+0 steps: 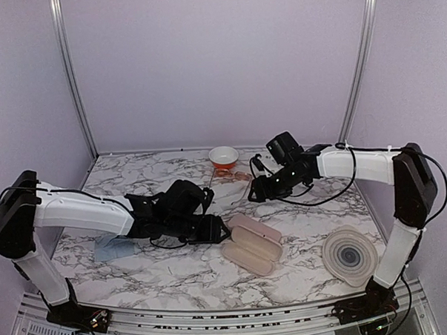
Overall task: Organize the sunglasses
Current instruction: Move the glasses cleaning cloth to the center of the board.
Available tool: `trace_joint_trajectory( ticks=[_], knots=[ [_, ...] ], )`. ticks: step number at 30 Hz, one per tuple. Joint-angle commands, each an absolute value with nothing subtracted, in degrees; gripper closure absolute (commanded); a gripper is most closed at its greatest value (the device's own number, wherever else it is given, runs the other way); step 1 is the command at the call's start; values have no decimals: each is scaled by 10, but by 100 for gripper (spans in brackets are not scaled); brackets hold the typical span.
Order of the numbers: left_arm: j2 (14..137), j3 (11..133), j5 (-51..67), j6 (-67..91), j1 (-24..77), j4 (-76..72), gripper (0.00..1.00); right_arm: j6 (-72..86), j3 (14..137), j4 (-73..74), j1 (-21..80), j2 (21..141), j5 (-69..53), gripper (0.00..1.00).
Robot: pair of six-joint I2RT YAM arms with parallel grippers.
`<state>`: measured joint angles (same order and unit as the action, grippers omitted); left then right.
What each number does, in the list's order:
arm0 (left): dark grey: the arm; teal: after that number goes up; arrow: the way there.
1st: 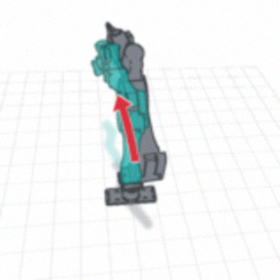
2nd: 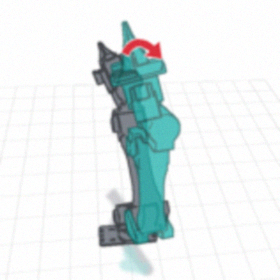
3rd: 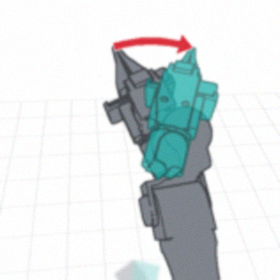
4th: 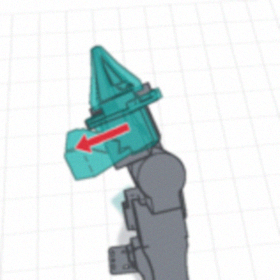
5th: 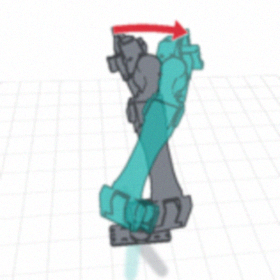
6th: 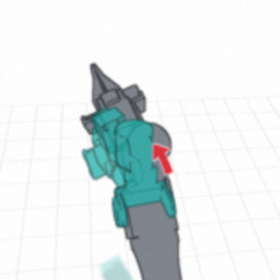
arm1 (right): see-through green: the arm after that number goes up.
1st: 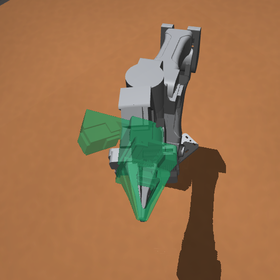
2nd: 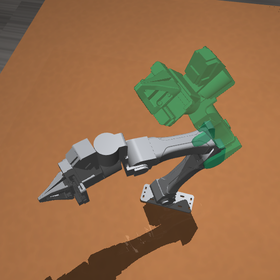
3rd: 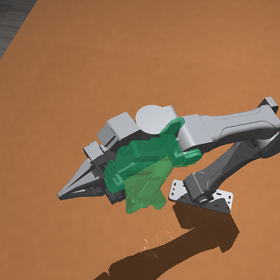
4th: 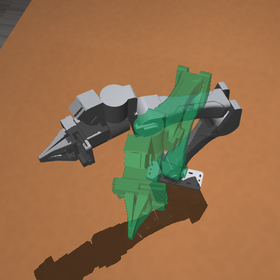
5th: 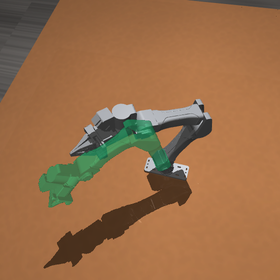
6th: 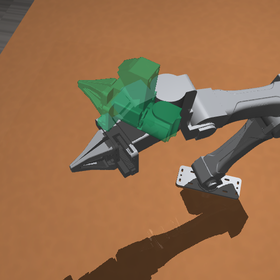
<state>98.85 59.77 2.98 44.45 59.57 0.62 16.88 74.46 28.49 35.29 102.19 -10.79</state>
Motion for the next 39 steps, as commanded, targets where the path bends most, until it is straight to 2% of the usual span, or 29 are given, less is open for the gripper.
trace_joint_trajectory(
  ticks=[1,8,12,16,28,39],
  knots=[
    [901,582,-28,423,585,86,43,165,769,287,358,982,-69,38],
    [771,511,-115,422,541,224,44,198,726,233,359,925,-60,37],
    [731,487,-166,434,509,329,48,204,671,194,359,903,-55,36],
    [711,473,-184,441,486,374,50,205,605,151,359,875,-11,36],
    [777,461,-148,403,421,396,54,167,465,4,359,823,52,33],
    [833,443,-99,354,374,353,59,158,477,-6,347,872,13,33]
  ],
)
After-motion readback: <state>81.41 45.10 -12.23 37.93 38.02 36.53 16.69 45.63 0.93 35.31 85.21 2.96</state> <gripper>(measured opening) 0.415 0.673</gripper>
